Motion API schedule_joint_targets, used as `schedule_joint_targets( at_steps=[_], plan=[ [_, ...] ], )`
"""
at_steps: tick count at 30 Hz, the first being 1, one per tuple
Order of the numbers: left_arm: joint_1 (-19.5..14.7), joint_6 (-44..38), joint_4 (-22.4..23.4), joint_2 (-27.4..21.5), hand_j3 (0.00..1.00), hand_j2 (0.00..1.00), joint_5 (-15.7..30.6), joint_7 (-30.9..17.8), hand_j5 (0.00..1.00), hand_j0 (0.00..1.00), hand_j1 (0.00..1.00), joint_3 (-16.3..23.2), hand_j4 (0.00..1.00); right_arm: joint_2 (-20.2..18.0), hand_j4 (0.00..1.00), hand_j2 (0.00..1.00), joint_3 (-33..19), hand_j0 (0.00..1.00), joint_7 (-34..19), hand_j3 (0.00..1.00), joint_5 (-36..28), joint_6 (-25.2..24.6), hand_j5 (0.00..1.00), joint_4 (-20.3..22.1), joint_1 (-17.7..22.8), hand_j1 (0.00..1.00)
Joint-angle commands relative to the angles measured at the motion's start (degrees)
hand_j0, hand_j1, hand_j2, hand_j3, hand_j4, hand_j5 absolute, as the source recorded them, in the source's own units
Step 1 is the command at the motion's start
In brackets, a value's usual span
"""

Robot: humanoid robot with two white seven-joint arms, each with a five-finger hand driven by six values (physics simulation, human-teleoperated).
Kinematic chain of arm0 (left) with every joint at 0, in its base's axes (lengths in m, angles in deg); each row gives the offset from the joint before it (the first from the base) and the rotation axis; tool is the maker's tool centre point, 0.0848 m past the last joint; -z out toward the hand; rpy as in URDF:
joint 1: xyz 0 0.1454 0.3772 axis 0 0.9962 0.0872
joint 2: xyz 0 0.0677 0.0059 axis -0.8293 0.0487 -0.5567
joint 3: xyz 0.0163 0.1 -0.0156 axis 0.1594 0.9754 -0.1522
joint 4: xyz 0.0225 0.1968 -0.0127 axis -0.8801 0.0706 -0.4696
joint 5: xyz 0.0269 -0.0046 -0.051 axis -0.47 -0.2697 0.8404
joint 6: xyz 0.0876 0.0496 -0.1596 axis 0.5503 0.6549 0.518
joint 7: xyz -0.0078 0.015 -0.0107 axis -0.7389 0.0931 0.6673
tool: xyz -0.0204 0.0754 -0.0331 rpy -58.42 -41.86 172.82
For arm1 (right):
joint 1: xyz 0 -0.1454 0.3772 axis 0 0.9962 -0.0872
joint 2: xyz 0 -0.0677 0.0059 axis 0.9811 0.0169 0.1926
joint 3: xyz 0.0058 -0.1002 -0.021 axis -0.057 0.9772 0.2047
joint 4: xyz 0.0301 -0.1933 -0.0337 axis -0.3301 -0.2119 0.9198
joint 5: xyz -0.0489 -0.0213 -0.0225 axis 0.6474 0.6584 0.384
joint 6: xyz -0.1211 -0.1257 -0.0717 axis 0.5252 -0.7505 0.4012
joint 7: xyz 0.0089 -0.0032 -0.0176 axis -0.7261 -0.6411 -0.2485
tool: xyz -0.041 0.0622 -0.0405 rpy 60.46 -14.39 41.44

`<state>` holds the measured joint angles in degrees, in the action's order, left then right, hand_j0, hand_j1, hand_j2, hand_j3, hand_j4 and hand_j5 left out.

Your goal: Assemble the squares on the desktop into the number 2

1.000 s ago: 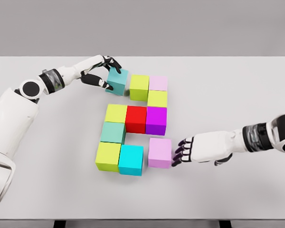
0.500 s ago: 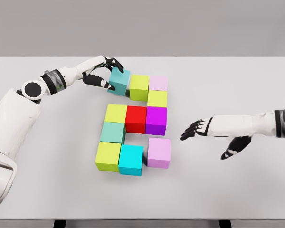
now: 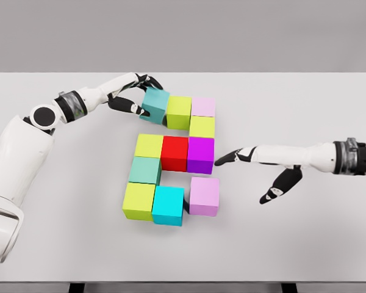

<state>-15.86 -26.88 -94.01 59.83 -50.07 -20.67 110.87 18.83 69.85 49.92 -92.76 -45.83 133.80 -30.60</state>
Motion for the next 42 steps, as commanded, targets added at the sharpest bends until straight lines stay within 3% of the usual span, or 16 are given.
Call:
schedule_joint_targets(
  at_steps=[1, 20, 24, 26, 30, 33, 42],
  plan=[
    [0.0, -0.13, 0.05, -0.03, 0.78, 0.78, 0.55, 0.02, 0.78, 0.78, 0.78, -0.24, 0.78, 0.5, 1.0, 1.0, 0.93, 1.0, 0.01, 1.0, -0.55, -0.13, 1.0, -0.99, 0.0, 1.0],
    [-0.26, -0.13, -0.47, -0.91, 0.89, 0.89, 0.73, 0.02, 0.89, 0.89, 0.89, -0.33, 0.89, 2.88, 1.0, 1.0, 3.92, 1.0, 0.01, 1.0, -1.43, -0.13, 1.0, -3.81, 0.0, 1.0],
    [-0.18, -0.13, -1.62, -2.84, 0.9, 0.9, 3.89, 0.02, 0.9, 0.9, 0.9, 0.37, 0.9, 2.88, 1.0, 1.0, 4.36, 1.0, 0.01, 1.0, -1.43, -0.13, 1.0, -3.81, 0.09, 1.0],
    [-0.26, -1.12, -1.27, -5.91, 0.84, 0.84, 3.63, 0.02, 0.84, 0.84, 0.84, 2.39, 0.84, 2.88, 1.0, 1.0, 4.8, 1.0, 0.01, 1.0, -1.52, -0.13, 1.0, -3.81, 0.09, 1.0],
    [-0.62, -2.79, -0.13, -7.23, 0.51, 0.51, 0.82, 0.02, 0.51, 0.51, 0.51, 3.62, 0.51, 2.96, 1.0, 1.0, 5.24, 1.0, 0.01, 1.0, -1.52, -0.13, 1.0, -3.81, 0.09, 1.0],
    [-0.79, -5.42, 1.19, -6.71, 0.5, 0.5, -3.4, 0.02, 0.5, 0.5, 0.5, 3.54, 0.5, 3.14, 1.0, 1.0, 5.85, 1.0, 0.01, 1.0, -1.43, -0.13, 1.0, -3.63, 0.09, 1.0],
    [-0.7, -9.47, 1.46, -4.69, 0.51, 0.51, -5.86, 0.02, 0.51, 0.51, 0.51, 3.62, 0.51, 2.97, 1.0, 1.0, 6.56, 1.0, 0.01, 1.0, -1.26, -0.13, 1.0, -2.58, 0.09, 1.0]
  ],
)
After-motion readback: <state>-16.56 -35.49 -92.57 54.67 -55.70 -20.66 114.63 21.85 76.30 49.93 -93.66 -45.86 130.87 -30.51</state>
